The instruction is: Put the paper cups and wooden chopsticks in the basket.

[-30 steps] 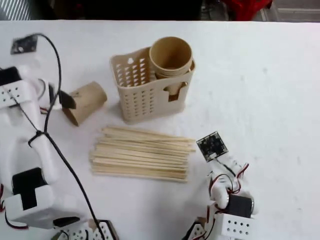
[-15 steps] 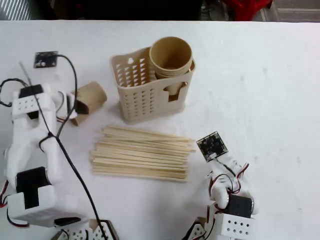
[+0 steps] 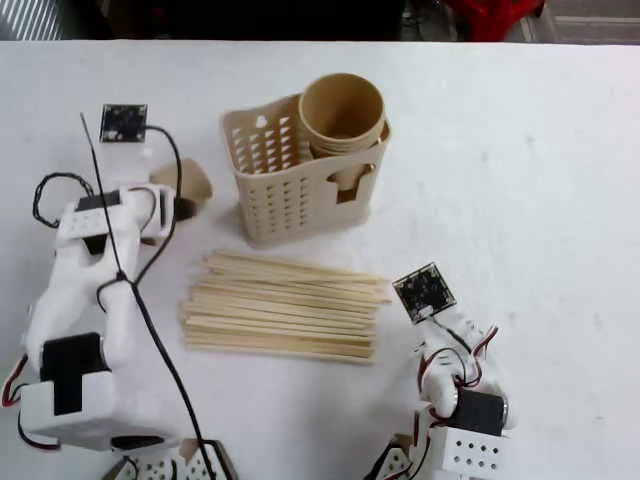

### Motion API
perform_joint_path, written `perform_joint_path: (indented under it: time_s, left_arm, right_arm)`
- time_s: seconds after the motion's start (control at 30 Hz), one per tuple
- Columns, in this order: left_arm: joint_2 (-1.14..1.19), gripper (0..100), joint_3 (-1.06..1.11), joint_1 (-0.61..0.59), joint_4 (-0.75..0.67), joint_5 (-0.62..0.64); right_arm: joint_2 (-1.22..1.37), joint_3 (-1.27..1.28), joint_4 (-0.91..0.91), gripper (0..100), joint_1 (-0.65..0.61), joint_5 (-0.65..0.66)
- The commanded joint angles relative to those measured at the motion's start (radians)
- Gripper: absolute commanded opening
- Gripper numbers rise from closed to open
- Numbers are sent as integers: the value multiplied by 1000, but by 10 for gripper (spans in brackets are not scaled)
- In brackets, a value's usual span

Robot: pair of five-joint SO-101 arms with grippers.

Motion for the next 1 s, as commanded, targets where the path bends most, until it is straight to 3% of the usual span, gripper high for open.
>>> perform_joint_path:
  time_s: [0.0,0.13,0.33,0.47,0.63,0.73,0.83,0.97]
  left_arm:
    - [-16,206,5,33,-54,5]
    - [-19,70,-8,39,-54,3]
    - [-21,31,-92,38,28,3]
    - [-21,20,-285,38,267,3]
    - [-21,20,-729,68,698,3]
    - [-19,20,-1096,143,948,-8]
    - [-12,20,-1464,300,1140,-71]
    - [-21,20,-1585,524,1140,-94]
  right_arm:
    - [-4,8,5,42,-7,12]
    - [-4,8,5,42,-5,12]
    - [-4,8,5,42,-5,12]
    - [-4,8,5,42,-5,12]
    - [-4,8,5,42,-8,12]
    - [-4,8,5,42,-8,12]
    - [-4,8,5,42,-8,12]
    - [-4,8,5,42,-7,12]
